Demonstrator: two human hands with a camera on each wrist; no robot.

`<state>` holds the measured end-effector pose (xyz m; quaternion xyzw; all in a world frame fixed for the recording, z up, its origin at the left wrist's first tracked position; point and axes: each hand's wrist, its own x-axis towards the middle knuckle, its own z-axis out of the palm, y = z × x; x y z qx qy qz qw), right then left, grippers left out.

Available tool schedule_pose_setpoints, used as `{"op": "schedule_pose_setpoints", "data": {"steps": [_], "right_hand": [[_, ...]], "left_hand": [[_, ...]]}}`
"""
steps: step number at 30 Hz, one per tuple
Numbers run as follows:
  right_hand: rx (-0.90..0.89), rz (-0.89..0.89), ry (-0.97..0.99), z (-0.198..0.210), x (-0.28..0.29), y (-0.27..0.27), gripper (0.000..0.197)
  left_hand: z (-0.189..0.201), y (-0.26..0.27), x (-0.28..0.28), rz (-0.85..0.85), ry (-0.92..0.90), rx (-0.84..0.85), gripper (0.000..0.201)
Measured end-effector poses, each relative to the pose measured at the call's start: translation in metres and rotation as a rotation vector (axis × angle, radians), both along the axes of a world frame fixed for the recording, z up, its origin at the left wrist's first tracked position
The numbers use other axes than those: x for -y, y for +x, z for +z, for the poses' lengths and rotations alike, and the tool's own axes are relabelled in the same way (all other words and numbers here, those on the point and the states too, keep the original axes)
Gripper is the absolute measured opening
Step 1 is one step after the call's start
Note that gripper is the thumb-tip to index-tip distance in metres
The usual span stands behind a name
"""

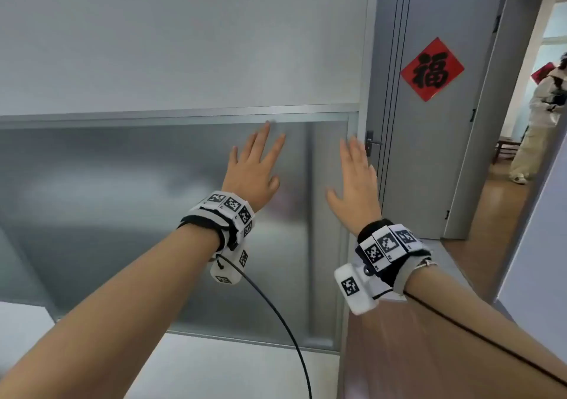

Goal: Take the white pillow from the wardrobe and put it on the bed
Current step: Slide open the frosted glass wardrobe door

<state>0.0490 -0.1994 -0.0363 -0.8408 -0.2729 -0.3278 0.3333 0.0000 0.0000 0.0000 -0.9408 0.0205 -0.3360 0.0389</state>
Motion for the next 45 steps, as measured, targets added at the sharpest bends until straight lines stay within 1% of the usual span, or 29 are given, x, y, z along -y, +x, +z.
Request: {"op": "schedule_pose_setpoints", "data": {"steps": [1,3,5,10,13,17,20,23,31,36,40,45], "right_hand": [[0.027,-0.052,-0.053,0.002,-0.007,0.003,0.087],[0.028,-0.141,-0.134,0.006,-0.018,0.01,0.086],[0.023,-0.198,-0.175,0.01,-0.026,0.015,0.083],[0.095,-0.336,-0.271,0.004,-0.032,0.031,0.08],[0.134,-0.334,-0.26,0.0,-0.036,0.036,0.079],[0.117,-0.299,-0.23,-0.002,-0.041,0.039,0.086],[0.147,-0.29,-0.23,-0.004,-0.046,0.04,0.089],[0.169,-0.278,-0.254,-0.007,-0.05,0.043,0.089],[0.219,-0.296,-0.218,-0.014,-0.055,0.051,0.093],[0.255,-0.26,-0.239,-0.014,-0.046,0.055,0.087],[0.315,-0.268,-0.281,-0.02,-0.046,0.06,0.083],[0.34,-0.28,-0.294,-0.023,-0.06,0.07,0.092]], "left_hand": [[0.0,0.004,-0.005,0.003,0.015,-0.005,0.078],[0.001,0.014,-0.017,0.015,0.035,0.004,0.079],[-0.002,0.025,-0.026,0.016,0.056,0.013,0.078],[-0.013,0.042,-0.033,0.014,0.08,0.072,0.073],[-0.017,0.047,-0.035,0.015,0.082,0.115,0.066],[-0.019,0.052,-0.037,0.028,0.063,0.147,0.06],[-0.02,0.055,-0.041,0.019,0.043,0.146,0.058],[-0.022,0.06,-0.044,0.035,0.041,0.155,0.059],[-0.028,0.07,-0.047,0.08,0.052,0.186,0.062],[-0.031,0.075,-0.052,0.099,0.08,0.218,0.062],[-0.031,0.078,-0.056,0.112,0.107,0.218,0.063],[-0.032,0.083,-0.058,0.123,0.124,0.231,0.063]]}}
